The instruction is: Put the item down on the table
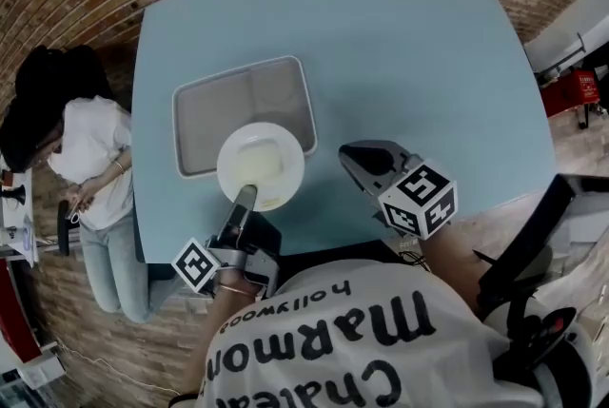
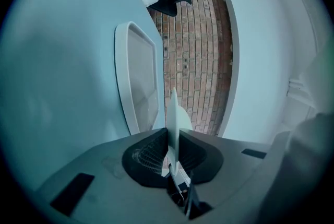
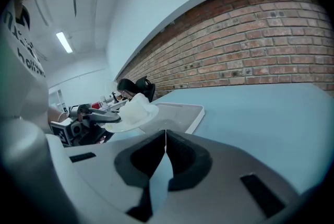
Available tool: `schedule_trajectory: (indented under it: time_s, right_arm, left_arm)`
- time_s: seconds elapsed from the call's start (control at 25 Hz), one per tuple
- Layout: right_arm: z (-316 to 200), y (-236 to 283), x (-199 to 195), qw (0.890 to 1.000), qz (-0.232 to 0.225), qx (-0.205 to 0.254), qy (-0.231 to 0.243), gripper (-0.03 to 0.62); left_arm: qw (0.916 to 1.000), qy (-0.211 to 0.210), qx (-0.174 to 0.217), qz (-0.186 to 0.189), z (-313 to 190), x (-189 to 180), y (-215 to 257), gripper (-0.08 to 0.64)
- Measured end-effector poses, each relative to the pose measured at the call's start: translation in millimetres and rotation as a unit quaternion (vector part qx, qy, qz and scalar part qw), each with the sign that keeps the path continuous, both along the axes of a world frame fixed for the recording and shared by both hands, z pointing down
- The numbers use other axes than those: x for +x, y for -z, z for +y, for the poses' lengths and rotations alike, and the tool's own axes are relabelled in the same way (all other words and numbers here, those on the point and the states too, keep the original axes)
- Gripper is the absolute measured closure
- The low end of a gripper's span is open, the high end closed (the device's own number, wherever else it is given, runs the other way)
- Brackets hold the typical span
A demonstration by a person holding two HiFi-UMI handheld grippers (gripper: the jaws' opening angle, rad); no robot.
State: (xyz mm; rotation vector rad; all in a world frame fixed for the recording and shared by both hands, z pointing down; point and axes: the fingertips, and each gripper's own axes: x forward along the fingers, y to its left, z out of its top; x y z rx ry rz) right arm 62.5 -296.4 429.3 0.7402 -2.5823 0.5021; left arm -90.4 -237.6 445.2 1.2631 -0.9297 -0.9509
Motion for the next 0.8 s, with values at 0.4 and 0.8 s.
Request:
schedule_trajectory:
  time_s: [0.4,0.8]
  right_arm:
    - [-36.7,-15.6,-18.7,0.999,-0.004,-0.024,-0.04,0.581]
    - [-40.0,-36.3,-18.3,0.998,0.002,-0.045,-0.054,0.581]
  left_arm:
    - [0.9951,-0.078,-0.057,0.02,-23.9,4.6,-27.5,0.532]
    - [0.9855,-0.114,-0.119,0.04,-31.8,12.4,-57.1,0.532]
